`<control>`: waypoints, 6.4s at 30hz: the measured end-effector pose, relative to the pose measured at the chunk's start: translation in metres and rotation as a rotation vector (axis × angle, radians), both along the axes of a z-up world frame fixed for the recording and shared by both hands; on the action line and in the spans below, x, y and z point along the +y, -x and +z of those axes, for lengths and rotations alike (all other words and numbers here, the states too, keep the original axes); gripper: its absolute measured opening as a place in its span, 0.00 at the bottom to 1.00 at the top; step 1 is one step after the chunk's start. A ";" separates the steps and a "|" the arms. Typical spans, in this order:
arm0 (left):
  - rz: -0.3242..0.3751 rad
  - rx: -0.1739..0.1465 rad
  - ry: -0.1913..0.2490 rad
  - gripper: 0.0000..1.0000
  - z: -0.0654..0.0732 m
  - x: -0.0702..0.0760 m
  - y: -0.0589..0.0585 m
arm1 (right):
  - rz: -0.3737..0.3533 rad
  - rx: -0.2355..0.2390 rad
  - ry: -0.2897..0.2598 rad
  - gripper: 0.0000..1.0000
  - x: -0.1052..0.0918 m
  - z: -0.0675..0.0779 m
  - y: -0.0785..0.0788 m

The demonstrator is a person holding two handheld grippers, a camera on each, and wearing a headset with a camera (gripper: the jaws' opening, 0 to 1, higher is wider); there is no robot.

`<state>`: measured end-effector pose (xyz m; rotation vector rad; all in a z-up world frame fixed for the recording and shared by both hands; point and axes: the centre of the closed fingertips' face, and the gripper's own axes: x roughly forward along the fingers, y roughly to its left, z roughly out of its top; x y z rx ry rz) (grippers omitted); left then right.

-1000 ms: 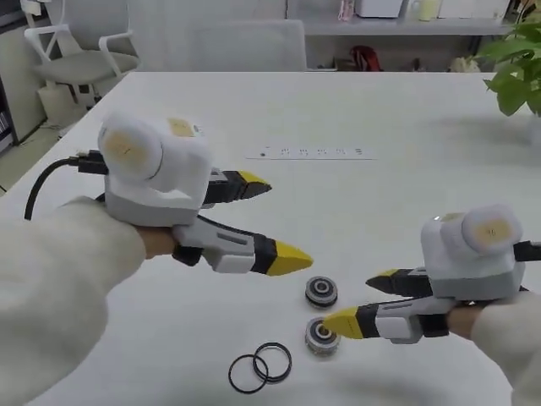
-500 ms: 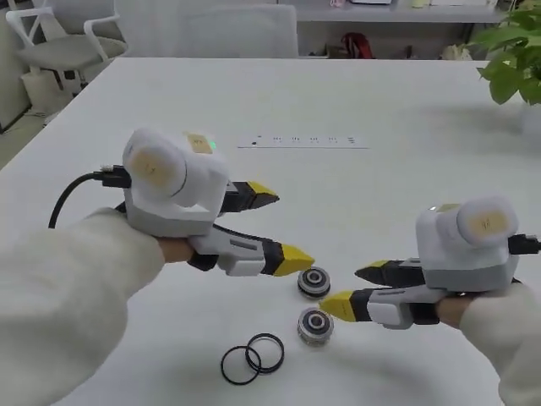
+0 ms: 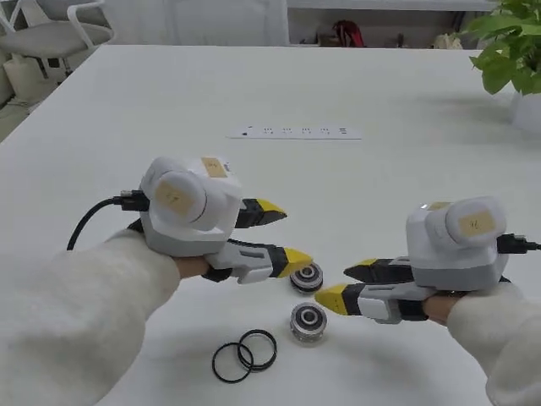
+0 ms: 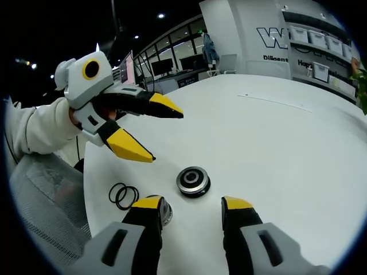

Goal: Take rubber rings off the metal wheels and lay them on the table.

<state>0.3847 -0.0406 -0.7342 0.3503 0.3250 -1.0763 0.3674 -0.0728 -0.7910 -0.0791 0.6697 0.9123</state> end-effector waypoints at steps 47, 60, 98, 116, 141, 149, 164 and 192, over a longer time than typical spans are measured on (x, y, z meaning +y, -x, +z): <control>0.001 0.100 -0.056 0.13 -0.055 -0.011 0.012 | 0.017 -0.016 0.022 0.24 0.008 -0.012 0.000; -0.019 0.104 -0.058 0.13 -0.055 -0.011 0.017 | 0.034 0.007 0.042 0.19 0.011 -0.018 0.003; -0.010 0.100 -0.054 0.11 -0.056 -0.005 0.017 | 0.008 0.026 0.044 0.00 0.010 -0.017 0.000; -0.006 0.095 -0.045 0.09 -0.054 -0.005 0.018 | -0.120 0.105 -0.087 0.00 0.001 -0.010 -0.008; 0.015 0.103 -0.038 0.07 -0.056 0.000 0.015 | 0.065 -0.033 0.030 0.09 0.020 -0.015 0.000; 0.015 0.113 -0.023 0.02 -0.056 -0.001 0.015 | 0.038 -0.033 0.047 0.00 0.015 -0.017 -0.005; 0.015 0.111 -0.024 0.02 -0.056 -0.002 0.015 | -0.106 0.108 -0.084 0.00 0.010 -0.011 -0.011; 0.019 0.127 -0.027 0.02 -0.056 -0.001 0.017 | -0.106 0.132 -0.132 0.00 0.017 -0.002 -0.007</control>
